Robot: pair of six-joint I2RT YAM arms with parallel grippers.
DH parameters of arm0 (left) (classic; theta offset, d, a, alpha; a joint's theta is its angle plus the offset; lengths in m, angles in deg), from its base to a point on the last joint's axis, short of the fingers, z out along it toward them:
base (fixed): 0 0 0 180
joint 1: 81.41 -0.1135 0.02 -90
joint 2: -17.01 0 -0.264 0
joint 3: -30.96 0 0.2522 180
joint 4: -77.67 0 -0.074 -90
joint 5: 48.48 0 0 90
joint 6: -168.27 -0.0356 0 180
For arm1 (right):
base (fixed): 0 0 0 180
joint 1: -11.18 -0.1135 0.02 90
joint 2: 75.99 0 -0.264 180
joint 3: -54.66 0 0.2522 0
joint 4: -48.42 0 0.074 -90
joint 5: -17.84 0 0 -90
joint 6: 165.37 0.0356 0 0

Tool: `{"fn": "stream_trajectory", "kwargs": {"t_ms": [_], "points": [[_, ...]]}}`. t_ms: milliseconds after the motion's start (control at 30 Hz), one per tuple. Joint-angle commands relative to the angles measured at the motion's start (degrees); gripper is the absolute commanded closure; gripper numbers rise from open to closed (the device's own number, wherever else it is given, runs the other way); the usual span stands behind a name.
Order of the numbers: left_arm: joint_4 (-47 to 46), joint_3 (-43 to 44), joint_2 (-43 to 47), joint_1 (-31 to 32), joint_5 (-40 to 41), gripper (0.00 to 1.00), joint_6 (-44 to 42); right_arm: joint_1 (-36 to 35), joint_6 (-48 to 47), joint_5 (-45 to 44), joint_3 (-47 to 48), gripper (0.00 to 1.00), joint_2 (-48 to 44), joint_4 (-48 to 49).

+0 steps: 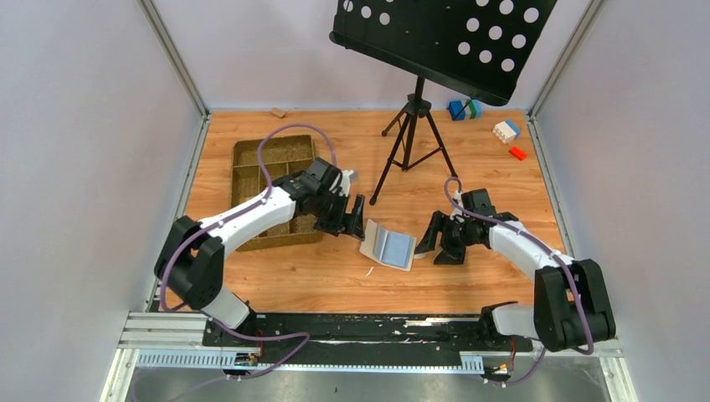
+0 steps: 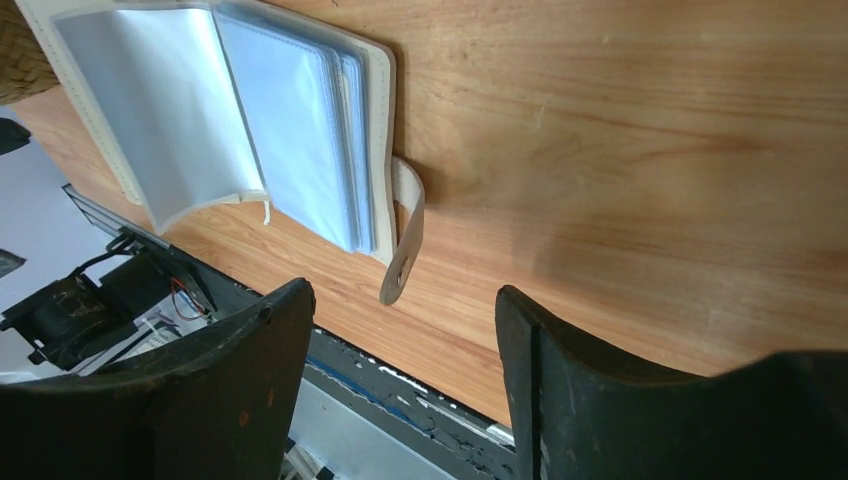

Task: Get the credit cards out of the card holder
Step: Remove the credit card from the card holder.

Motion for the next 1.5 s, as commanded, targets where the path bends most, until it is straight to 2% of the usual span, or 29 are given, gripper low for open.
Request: {"fn": "stream_trajectory", "kwargs": {"t_ms": [0, 133, 200, 233, 267, 300, 467, 600, 667, 1033, 1467], "points": [[-3.1, 3.6, -5.9, 1.6, -1.5, 0.07, 2.3, -1.7, -1.2, -1.5, 2.9, 0.35, 3.1, 3.9], [-3.9, 4.6, -10.9, 2.0, -3.3, 0.08, 4.1, -3.3, -1.3, -1.5, 4.6, 0.48, 7.3, 4.4], [-4.0, 5.0, -11.8, 2.6, -3.5, 0.08, 3.9, -4.1, -1.5, -1.4, 5.3, 0.64, 8.8, 4.4], [-4.3, 5.1, -12.0, 2.9, -3.7, 0.08, 3.8, -4.4, -1.5, -1.4, 5.7, 0.75, 9.1, 4.3], [-4.6, 5.2, -12.3, 3.1, -3.8, 0.08, 3.8, -4.6, -1.5, -1.1, 6.0, 0.91, 8.9, 4.2], [-5.1, 5.1, -12.3, 3.3, -4.1, 0.08, 3.8, -4.7, -1.5, -0.7, 6.3, 0.99, 8.7, 4.2], [-8.3, 4.6, -12.8, 4.8, -5.5, 0.07, 4.1, -5.3, -1.7, 2.1, 6.3, 1.00, 3.7, 3.4], [-4.1, 7.1, -14.4, 7.0, 1.5, 0.04, 2.2, -5.3, -2.1, 4.4, 6.4, 1.00, -0.3, 2.6], [-3.2, 8.2, -15.7, 7.7, 2.0, 0.03, 1.6, -5.3, -2.0, 5.1, 6.6, 1.00, -1.4, 2.5], [-1.6, 13.5, -21.6, 10.7, 3.5, 0.00, 3.7, -5.3, -2.5, 7.0, 8.1, 1.00, -0.5, 1.5], [-4.3, 14.0, -21.1, 10.8, -0.3, 0.00, 2.7, -5.3, -1.2, 6.9, 7.2, 1.00, -1.5, 2.1]]}}
